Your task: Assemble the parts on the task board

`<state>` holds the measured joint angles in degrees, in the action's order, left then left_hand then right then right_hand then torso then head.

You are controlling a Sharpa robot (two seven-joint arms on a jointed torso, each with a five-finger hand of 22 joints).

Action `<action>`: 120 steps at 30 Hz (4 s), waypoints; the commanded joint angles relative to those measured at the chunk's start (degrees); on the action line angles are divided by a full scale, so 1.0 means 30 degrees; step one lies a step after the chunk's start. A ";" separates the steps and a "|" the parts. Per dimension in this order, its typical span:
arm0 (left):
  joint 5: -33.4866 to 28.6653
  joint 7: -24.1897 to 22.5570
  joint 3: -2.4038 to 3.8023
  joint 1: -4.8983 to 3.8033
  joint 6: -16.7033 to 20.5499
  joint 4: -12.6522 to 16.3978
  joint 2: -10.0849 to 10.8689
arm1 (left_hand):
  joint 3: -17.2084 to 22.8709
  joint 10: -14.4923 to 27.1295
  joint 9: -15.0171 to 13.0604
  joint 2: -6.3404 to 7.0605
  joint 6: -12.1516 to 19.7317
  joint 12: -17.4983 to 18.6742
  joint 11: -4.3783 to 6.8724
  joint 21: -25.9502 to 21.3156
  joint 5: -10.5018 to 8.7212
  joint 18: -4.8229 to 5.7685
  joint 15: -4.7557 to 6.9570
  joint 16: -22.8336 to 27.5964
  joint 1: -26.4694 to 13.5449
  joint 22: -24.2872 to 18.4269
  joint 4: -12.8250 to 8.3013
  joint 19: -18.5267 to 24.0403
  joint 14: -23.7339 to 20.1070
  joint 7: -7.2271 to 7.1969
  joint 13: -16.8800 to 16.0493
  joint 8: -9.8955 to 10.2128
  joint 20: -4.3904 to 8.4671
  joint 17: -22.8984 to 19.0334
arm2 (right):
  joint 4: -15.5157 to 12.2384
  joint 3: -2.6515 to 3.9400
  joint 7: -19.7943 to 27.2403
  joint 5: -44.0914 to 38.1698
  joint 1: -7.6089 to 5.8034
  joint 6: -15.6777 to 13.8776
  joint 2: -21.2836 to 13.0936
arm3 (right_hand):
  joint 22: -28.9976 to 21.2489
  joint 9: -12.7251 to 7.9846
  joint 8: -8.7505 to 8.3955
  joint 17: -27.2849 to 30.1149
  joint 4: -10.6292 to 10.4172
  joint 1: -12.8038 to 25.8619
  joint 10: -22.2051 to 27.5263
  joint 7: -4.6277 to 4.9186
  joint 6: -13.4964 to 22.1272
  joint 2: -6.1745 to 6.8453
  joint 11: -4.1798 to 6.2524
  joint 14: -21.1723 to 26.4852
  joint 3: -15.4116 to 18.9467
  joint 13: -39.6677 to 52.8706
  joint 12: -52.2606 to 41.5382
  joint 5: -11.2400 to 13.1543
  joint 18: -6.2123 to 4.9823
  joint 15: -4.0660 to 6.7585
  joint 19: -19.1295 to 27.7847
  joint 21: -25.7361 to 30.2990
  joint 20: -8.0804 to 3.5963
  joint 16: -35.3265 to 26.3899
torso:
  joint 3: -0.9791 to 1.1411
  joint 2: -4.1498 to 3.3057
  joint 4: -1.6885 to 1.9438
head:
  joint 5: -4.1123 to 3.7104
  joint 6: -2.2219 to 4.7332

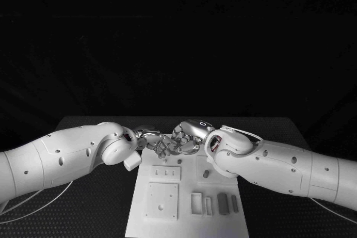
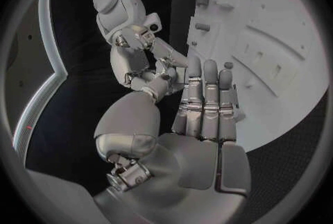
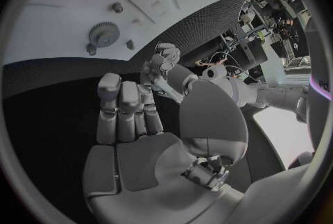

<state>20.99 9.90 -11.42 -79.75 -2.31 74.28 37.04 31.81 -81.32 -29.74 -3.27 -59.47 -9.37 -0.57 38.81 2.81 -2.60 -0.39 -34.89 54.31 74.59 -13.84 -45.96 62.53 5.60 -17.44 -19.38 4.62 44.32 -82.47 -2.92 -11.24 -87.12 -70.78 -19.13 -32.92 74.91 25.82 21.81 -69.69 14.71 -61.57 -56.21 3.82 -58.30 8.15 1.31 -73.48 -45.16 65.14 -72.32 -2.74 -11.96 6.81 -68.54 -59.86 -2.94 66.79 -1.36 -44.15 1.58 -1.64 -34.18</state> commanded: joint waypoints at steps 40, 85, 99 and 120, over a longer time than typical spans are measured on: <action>0.5782 0.0661 0.0013 0.0088 0.1015 0.0128 0.0301 | 0.0520 -0.0730 -0.1079 -0.0174 -0.0751 -0.2082 0.0670 0.1015 0.0263 0.0173 0.0788 -0.2098 -0.0305 0.0315 -0.0407 -0.0545 0.0856 -0.0460 -0.2136 -0.0244 0.0899 0.0945 | 0.1349 0.0006 0.1074 0.2372 0.0170 -0.1612 -0.1959 | 0.0045 0.0312 0.0212 0.0084 -0.1289 0.1260 0.0533 0.0692 0.0483 0.1814 -0.0336 0.0281 0.1705 -0.0044 0.0327 -0.1854 -0.1015 -0.0145 0.0006 0.0260 -0.0105 -0.0360 | 0.0007 0.0005 -0.0028 | 0.0115 -0.0153; 1.1658 0.4120 -0.0743 0.1035 0.2066 0.0692 -0.0774 | 0.0885 -0.0235 -0.3830 0.0146 -0.2897 -1.4094 0.2373 0.7321 0.6102 -0.0332 0.4110 -1.0931 -0.2036 0.0192 -0.0812 -0.3432 0.3137 -0.1911 -1.0290 -0.0251 0.3545 0.2154 | 0.5765 0.1091 0.3795 1.0092 -0.0312 -0.2507 -0.1644 | -0.2291 -0.0333 -0.0884 0.4209 -0.1237 0.1414 0.3479 0.2211 0.3773 0.1746 -0.1945 0.4473 0.2122 -0.4578 0.5040 -0.2539 -0.0542 -0.1974 0.5174 0.6249 0.2349 -0.6580 | 0.0002 -0.0016 -0.0003 | 0.0127 -0.1294; 1.3269 0.4131 -0.0743 0.1141 0.1634 0.0991 -0.0741 | 0.0916 -0.0174 -0.3896 0.0248 -0.3099 -1.4118 0.2420 0.7266 0.6030 -0.0314 0.4090 -1.1015 -0.2152 0.0177 -0.0803 -0.3417 0.3070 -0.1961 -1.0178 -0.0255 0.3532 0.2011 | 0.5756 0.1091 0.4141 1.1180 -0.0312 -0.2060 -0.1638 | -0.5429 -0.0922 -0.0125 1.0077 -0.1049 0.1184 0.2773 0.2569 0.4630 0.1457 -0.3175 0.6226 0.2476 -1.5110 1.2667 -0.3110 -0.0278 -0.4357 0.9169 1.2370 0.4600 -1.4589 | 0.0004 0.0000 0.0030 | 0.0104 -0.1443; 1.5224 0.4325 -0.0743 0.1315 0.1562 0.1520 -0.0693 | 0.0951 -0.0218 -0.3947 0.0244 -0.3404 -1.4197 0.2490 0.7254 0.5848 -0.0292 0.3993 -1.1242 -0.2313 0.0202 -0.0678 -0.3425 0.3090 -0.2037 -0.9965 -0.0222 0.3527 0.1811 | 0.5719 0.1090 0.4163 1.1284 -0.0308 -0.2080 -0.1644 | -0.5745 -0.1283 0.0051 1.1106 -0.1013 0.1192 0.1818 0.2575 0.4689 0.1296 -0.3225 0.6023 0.2929 -1.7323 1.4141 -0.3437 -0.0529 -0.4473 0.9216 1.3216 0.4979 -1.5546 | 0.0018 0.0008 0.0030 | 0.0121 -0.1539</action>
<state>64.75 22.74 -13.67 -75.84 2.71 78.64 35.02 34.59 -83.32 -41.52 -2.04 -62.87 -51.64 5.24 60.78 20.56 -2.64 8.86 -68.51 47.42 74.91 -16.06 -55.90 70.07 4.41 -47.36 -19.91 8.37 49.79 -65.19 0.32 0.52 -53.47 -71.70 -25.93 -37.86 57.75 22.04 21.74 -36.42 11.62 -57.86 -50.39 11.43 -44.69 12.43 -8.39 -55.28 -36.69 13.24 -30.10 -12.71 -12.87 -6.44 -40.93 -20.47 11.56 20.52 -1.32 -44.14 1.66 -1.32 -38.80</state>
